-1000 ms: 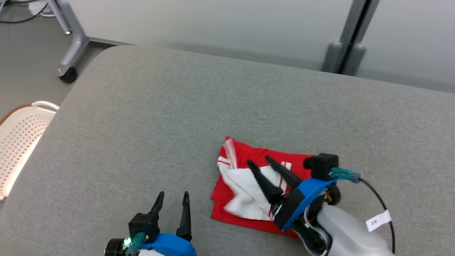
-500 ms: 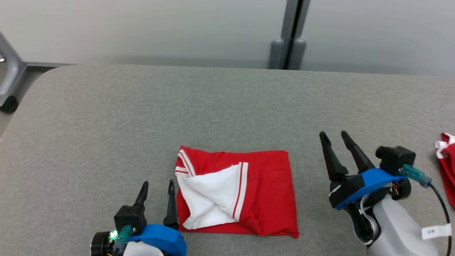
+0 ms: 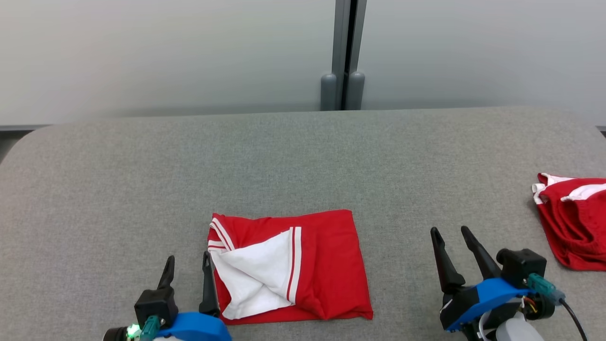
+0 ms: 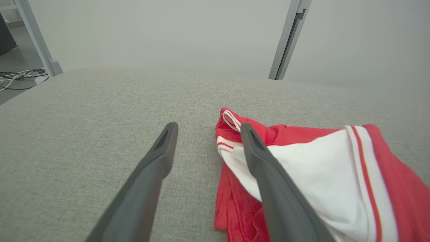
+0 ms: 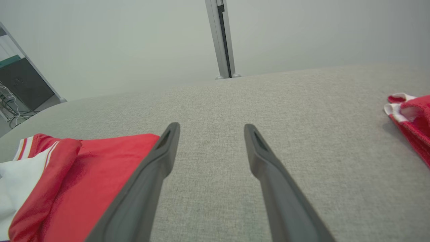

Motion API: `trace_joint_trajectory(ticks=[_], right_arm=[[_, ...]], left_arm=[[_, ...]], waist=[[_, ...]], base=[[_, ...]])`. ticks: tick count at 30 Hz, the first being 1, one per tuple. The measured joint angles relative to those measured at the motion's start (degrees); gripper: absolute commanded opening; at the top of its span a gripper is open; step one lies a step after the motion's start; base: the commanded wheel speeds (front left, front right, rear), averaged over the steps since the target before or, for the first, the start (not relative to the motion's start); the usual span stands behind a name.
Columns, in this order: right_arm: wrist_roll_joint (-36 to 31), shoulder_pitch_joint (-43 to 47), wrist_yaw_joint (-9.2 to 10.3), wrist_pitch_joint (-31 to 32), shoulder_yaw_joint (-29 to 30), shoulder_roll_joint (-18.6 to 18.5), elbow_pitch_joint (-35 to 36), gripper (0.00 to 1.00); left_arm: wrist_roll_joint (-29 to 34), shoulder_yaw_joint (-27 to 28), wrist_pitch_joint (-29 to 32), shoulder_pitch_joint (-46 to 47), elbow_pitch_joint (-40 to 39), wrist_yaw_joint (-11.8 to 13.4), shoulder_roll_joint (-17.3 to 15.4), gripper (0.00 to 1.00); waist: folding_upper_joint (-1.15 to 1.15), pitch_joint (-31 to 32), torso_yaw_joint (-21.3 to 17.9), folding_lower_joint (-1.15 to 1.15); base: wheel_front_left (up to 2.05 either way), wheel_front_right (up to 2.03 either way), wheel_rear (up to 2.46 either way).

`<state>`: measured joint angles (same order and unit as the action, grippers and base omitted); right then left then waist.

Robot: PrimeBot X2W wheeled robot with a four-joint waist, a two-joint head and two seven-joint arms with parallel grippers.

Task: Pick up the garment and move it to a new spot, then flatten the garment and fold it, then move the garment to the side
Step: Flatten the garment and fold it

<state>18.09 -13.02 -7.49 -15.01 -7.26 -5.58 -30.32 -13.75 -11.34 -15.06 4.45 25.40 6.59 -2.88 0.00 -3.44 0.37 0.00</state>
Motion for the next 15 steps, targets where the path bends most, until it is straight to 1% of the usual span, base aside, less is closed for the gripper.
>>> trace_joint_trajectory(ticks=[5, 15], right_arm=[[-0.4, 2.0, 0.00, 0.0, 1.3, 1.3, -0.3, 1.00], [-1.3, 2.6, 0.00, 0.0, 1.7, 1.9, -0.3, 1.00]], left_arm=[[0.3, 1.1, 0.0, -2.0, 0.1, -0.2, 0.0, 1.00], [0.5, 1.2, 0.0, -2.8, -0.1, -0.6, 0.0, 1.00]], waist=[[0.00, 1.6, -0.2, -0.01], [0.00, 1.7, 0.5, 0.00]], base=[[0.00, 0.00, 0.00], [0.00, 0.00, 0.00]])
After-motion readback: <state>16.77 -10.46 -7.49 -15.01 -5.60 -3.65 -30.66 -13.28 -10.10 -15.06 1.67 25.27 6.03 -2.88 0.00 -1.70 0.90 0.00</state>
